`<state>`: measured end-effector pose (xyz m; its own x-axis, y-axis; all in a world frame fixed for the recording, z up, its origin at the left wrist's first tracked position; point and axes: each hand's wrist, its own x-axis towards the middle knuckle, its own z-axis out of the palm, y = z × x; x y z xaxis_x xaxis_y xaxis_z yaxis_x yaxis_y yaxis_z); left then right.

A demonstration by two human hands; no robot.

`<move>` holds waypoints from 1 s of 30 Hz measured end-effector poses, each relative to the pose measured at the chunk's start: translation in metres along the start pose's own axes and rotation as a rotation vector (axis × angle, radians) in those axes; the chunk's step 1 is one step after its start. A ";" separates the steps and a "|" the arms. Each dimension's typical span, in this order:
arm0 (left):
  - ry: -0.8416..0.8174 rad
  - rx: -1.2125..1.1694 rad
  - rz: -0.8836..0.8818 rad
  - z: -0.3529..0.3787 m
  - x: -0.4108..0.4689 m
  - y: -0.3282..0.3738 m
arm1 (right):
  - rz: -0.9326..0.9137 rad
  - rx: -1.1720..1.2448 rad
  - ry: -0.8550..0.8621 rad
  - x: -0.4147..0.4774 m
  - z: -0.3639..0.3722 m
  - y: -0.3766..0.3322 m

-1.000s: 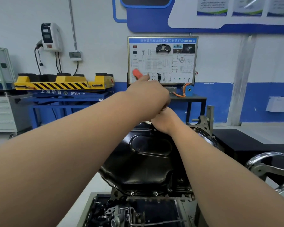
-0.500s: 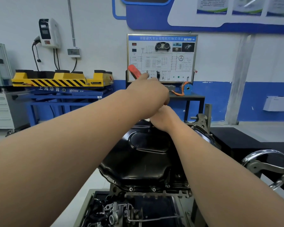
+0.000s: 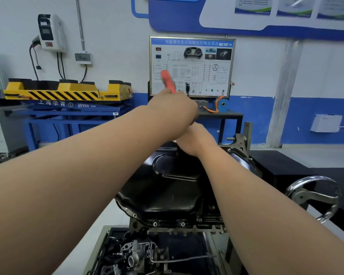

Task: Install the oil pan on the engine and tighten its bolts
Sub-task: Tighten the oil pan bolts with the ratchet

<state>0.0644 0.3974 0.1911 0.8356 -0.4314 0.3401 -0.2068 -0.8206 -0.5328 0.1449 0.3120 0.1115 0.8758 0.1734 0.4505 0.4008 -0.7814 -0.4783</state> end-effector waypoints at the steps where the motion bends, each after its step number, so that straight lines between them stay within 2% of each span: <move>1: 0.057 0.021 0.038 0.003 0.000 -0.002 | 0.003 0.011 -0.009 0.001 0.001 0.000; 4: 0.197 0.038 0.084 0.014 0.000 -0.002 | 0.019 -0.021 0.009 0.001 0.002 0.004; 11: 0.215 -0.198 -0.177 0.020 -0.004 0.000 | 0.104 0.148 0.058 -0.003 0.005 0.006; 12: 0.221 -0.234 -0.194 0.021 -0.005 0.002 | 0.041 0.053 0.091 -0.002 0.005 0.009; 13: 0.222 -0.262 -0.197 0.022 -0.004 0.003 | 0.071 0.064 0.115 -0.003 0.004 0.010; 16: 0.133 -0.213 -0.098 0.014 -0.001 -0.002 | 0.079 0.053 0.063 -0.001 0.003 0.006; 19: 0.044 -0.087 -0.019 0.007 -0.005 -0.013 | -0.028 0.009 0.009 -0.001 0.000 0.003; 22: 0.113 -0.001 0.032 0.010 -0.007 -0.014 | -0.017 -0.029 -0.011 -0.001 -0.002 0.002; 24: 0.162 -0.048 0.005 0.013 -0.009 -0.009 | 0.017 -0.036 0.003 -0.001 -0.002 0.003; 28: 0.153 -0.159 -0.182 0.015 -0.008 0.004 | 0.088 0.202 0.017 -0.002 0.002 0.002; 30: 0.145 -0.226 -0.218 0.016 -0.004 0.007 | 0.105 0.299 0.039 -0.002 0.002 0.003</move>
<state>0.0679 0.3990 0.1738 0.7948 -0.2726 0.5423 -0.1529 -0.9546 -0.2558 0.1450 0.3107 0.1079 0.9077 0.0733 0.4131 0.3753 -0.5820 -0.7214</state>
